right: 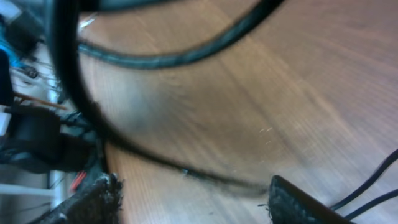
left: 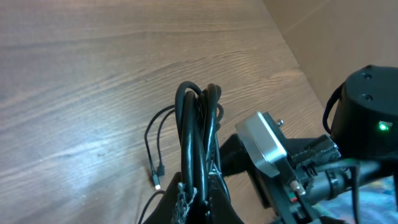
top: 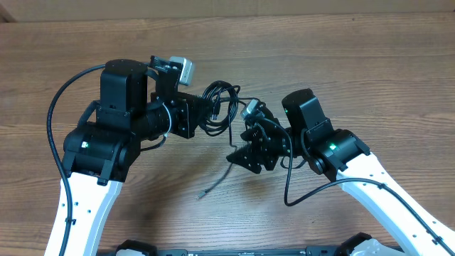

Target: Untangle cables

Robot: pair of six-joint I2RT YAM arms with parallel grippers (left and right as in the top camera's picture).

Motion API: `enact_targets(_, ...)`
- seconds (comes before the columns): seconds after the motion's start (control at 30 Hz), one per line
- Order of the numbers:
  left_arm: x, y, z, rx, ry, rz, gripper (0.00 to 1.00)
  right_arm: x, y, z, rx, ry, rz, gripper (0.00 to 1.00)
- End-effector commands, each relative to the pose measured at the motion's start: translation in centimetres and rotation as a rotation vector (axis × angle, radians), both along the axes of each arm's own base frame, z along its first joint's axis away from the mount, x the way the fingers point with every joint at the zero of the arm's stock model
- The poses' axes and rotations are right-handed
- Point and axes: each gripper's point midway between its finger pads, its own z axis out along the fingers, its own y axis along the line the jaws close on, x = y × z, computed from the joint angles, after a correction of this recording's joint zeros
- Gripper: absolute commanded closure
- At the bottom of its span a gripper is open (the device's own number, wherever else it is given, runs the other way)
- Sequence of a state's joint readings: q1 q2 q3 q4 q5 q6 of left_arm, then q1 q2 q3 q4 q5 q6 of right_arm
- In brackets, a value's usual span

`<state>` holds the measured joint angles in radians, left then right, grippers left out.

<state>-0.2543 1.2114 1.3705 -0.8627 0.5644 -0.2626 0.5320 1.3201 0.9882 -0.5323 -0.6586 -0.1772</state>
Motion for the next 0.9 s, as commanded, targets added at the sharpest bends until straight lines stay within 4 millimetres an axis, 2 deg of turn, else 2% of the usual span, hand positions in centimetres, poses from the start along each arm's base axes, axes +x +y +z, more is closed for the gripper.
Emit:
enact_targets(0.0, -0.3, 0.0, 2.4, -0.089, 0.012, 0.046, 0.96, 0.8, -0.3, 0.2, -0.022, -0.059, -0.035, 0.35)
enact_targets(0.07, -0.3, -0.2, 2.6, -0.102, 0.014, 0.046, 0.96, 0.9, -0.2, 0.3, -0.017, -0.066, -0.035, 0.41)
enact_targets(0.23, -0.3, -0.3, 2.8, -0.115, 0.018, 0.047, 0.96, 1.0, -0.1, 0.5, -0.007, -0.052, -0.047, 0.71)
enact_targets(0.3, -0.3, -0.3, 2.8, -0.119, 0.023, 0.051, 0.96, 0.6, 0.2, 0.7, 0.015, -0.04, -0.023, 0.75)
enact_targets(0.4, -0.3, -0.3, 2.8, -0.134, 0.042, 0.062, 0.96, 0.1, 0.6, 1.3, 0.048, -0.035, 0.008, 0.87)
enact_targets(0.43, -0.4, -0.4, 2.9, -0.143, 0.05, 0.06, 0.96, 0.2, 0.6, 1.3, 0.049, -0.038, 0.007, 0.86)
enact_targets(0.53, -0.5, -0.6, 3.0, -0.164, 0.071, 0.062, 0.96, 0.4, 0.6, 1.4, 0.051, -0.049, 0.004, 0.51)
enact_targets(0.67, -0.5, -0.6, 3.1, -0.168, 0.071, 0.066, 0.96, 1.3, 0.5, 1.0, 0.029, -0.069, -0.026, 0.35)
enact_targets(0.73, -0.3, -0.6, 3.3, -0.172, 0.06, 0.065, 0.96, 2.2, 0.1, 0.2, -0.013, -0.083, -0.071, 0.39)
enact_targets(0.77, -0.3, -0.6, 3.4, -0.174, 0.054, 0.064, 0.96, 2.6, -0.1, -0.2, -0.031, -0.087, -0.089, 0.45)
enact_targets(0.87, -0.1, -0.6, 3.6, -0.175, 0.044, 0.065, 0.96, 2.7, -0.1, -0.5, -0.038, -0.081, -0.092, 0.74)
